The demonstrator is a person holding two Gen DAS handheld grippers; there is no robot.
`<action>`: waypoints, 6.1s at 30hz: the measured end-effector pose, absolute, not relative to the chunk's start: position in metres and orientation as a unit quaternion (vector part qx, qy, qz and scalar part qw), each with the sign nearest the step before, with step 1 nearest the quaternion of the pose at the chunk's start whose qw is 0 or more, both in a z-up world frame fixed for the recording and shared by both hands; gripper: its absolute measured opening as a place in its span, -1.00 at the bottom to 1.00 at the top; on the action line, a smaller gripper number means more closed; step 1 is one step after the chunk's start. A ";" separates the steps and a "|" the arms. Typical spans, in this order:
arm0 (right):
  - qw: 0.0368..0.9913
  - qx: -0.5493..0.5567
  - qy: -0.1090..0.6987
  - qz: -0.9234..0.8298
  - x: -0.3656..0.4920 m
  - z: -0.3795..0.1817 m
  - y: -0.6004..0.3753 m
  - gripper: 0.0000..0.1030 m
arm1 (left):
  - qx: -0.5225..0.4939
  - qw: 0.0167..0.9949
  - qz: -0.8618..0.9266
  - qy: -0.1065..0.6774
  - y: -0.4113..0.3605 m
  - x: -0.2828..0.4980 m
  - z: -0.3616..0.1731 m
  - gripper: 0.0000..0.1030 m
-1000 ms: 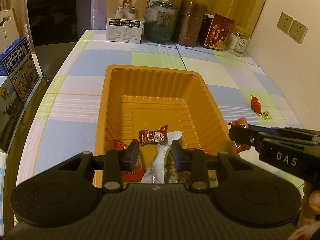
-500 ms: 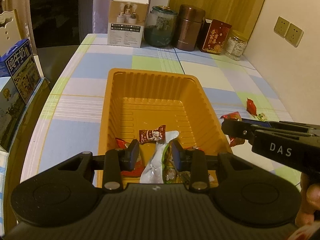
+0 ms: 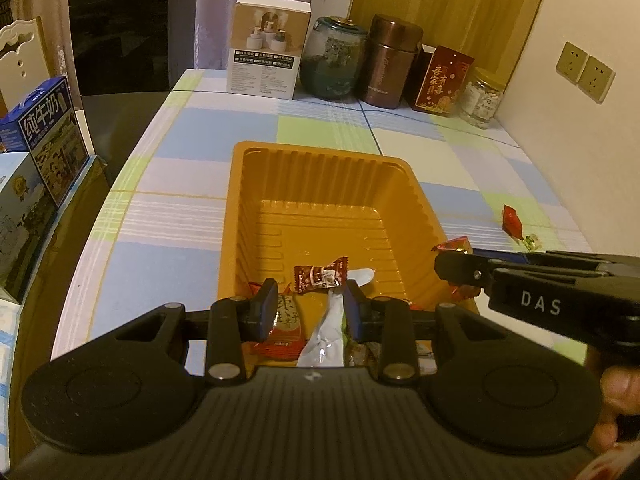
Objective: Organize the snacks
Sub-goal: 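Lower the red-gold candy into the tray and open the right tool, then move both open tools from the tray to the last two candies, then grasp the yellow-green candy with the right tool, then grasp the red square candy with the left tool, then carry the red candy and yellow-green candy over the orange tray with both tools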
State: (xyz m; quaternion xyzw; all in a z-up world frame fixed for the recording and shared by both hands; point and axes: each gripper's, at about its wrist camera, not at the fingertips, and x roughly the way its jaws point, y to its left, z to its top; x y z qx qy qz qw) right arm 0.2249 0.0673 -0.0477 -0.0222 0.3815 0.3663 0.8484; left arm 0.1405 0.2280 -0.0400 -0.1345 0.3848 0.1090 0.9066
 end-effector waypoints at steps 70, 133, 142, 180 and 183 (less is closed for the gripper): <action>0.910 0.112 0.379 0.129 0.209 -0.031 -0.208 0.01 | -0.088 0.923 -0.029 0.373 0.036 0.175 -0.008 0.46; 0.923 0.087 0.365 0.091 0.381 -0.130 -0.204 -0.57 | 0.033 0.904 -0.120 0.408 -0.018 0.420 -0.123 0.28; 0.919 0.089 0.373 0.097 0.376 -0.135 -0.202 -0.58 | 0.041 0.898 -0.121 0.421 -0.020 0.434 -0.140 -0.37; 0.908 0.082 0.362 0.194 0.219 -0.022 -0.168 -0.57 | -0.102 0.924 -0.042 0.366 0.031 0.181 -0.011 -0.53; 0.906 0.079 0.361 0.205 0.202 -0.018 -0.160 -0.57 | -0.109 0.927 -0.033 0.357 0.037 0.161 -0.003 -0.53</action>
